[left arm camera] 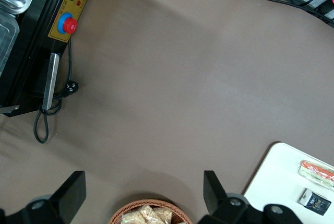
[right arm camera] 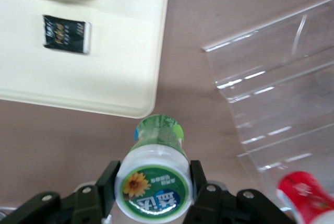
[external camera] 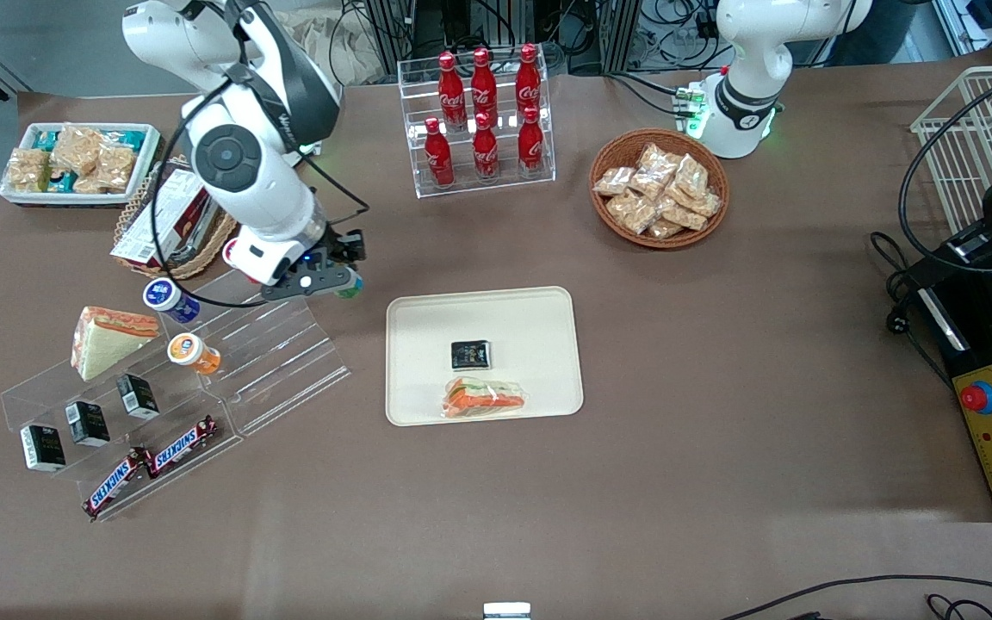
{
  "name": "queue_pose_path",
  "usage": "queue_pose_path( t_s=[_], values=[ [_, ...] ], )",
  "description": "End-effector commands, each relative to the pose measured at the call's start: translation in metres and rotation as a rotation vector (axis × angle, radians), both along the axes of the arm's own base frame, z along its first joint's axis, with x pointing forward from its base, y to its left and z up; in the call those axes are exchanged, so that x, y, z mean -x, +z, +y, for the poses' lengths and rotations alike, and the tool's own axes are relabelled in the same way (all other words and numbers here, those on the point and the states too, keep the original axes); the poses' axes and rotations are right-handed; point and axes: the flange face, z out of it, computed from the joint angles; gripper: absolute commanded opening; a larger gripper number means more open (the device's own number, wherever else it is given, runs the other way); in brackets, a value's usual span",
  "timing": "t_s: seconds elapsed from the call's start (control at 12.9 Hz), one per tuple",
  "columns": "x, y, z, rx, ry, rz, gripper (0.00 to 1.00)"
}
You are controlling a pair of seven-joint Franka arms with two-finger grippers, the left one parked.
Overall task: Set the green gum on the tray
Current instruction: 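Carry the green gum bottle over to the cream tray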
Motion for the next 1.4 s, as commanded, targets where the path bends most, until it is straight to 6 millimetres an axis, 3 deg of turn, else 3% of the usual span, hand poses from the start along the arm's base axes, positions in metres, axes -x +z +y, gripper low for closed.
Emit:
queue_pose_path(
  t_s=[0.0, 0.16, 0.7, 1.09, 1.32],
  values=[
    [-0.011, -0.02, 0.026, -0.045, -0.077, 0.02, 0.37],
    [-0.015, -0.037, 0.049, -0.051, -0.08, 0.04, 0.37],
    [-0.021, -0.132, 0.074, -0.004, -0.049, 0.047, 0.37],
    [-0.031, -0.164, 0.075, -0.021, -0.048, 0.041, 0.37],
    [-0.035, -0.171, 0.072, -0.017, -0.053, 0.042, 0.37]
  ],
)
